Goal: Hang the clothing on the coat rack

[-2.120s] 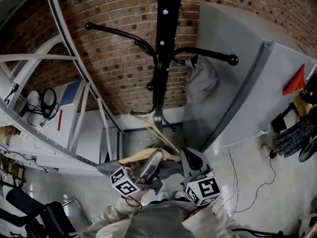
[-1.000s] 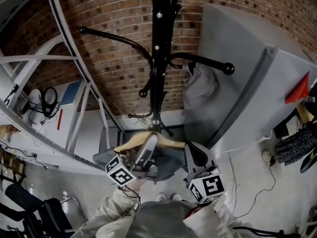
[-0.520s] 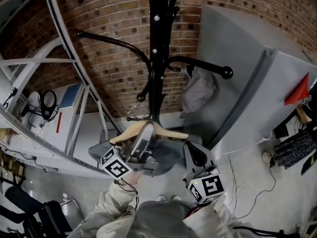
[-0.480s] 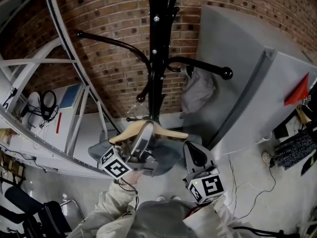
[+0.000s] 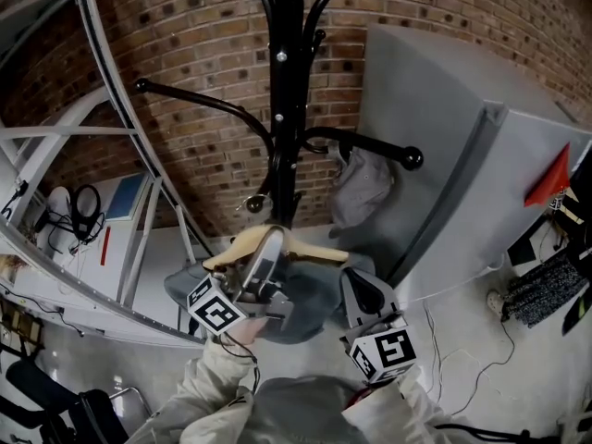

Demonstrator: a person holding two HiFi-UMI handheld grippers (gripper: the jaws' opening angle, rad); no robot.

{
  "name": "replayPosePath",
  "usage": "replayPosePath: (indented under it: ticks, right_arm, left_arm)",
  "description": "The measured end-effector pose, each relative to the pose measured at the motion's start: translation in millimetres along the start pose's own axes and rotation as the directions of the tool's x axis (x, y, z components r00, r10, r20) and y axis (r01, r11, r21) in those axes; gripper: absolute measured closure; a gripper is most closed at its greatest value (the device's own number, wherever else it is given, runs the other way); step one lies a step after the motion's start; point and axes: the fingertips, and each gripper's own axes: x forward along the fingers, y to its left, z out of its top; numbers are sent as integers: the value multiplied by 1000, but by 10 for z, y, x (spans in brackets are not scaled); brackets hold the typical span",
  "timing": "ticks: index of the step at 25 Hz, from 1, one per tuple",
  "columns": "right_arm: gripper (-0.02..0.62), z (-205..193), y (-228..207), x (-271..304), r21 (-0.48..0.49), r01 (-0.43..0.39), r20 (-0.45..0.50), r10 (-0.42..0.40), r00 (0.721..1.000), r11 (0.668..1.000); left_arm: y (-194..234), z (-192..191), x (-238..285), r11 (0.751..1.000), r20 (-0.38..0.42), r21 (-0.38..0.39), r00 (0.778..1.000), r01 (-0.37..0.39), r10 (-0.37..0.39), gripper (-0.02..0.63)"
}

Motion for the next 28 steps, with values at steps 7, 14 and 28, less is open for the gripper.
replayPosePath:
  ticks: [7,14,28]
  right_arm:
    - [571,-19,-99,89,-1,8,-5,-8,1000,1000]
    - [571,-86,-195,148,10,15,-16,-15,1000,1000]
    - [571,-237,-264,236,33,9,-46,-8,999,999]
  left_arm:
    - [159,-60,90,1000,-4,-20,1000,-2,2,494]
    - [313,-126,148,999,-11,-34,1000,-15,15,494]
    - [502,-199,168,998,-6,-52,999,-44,44,494]
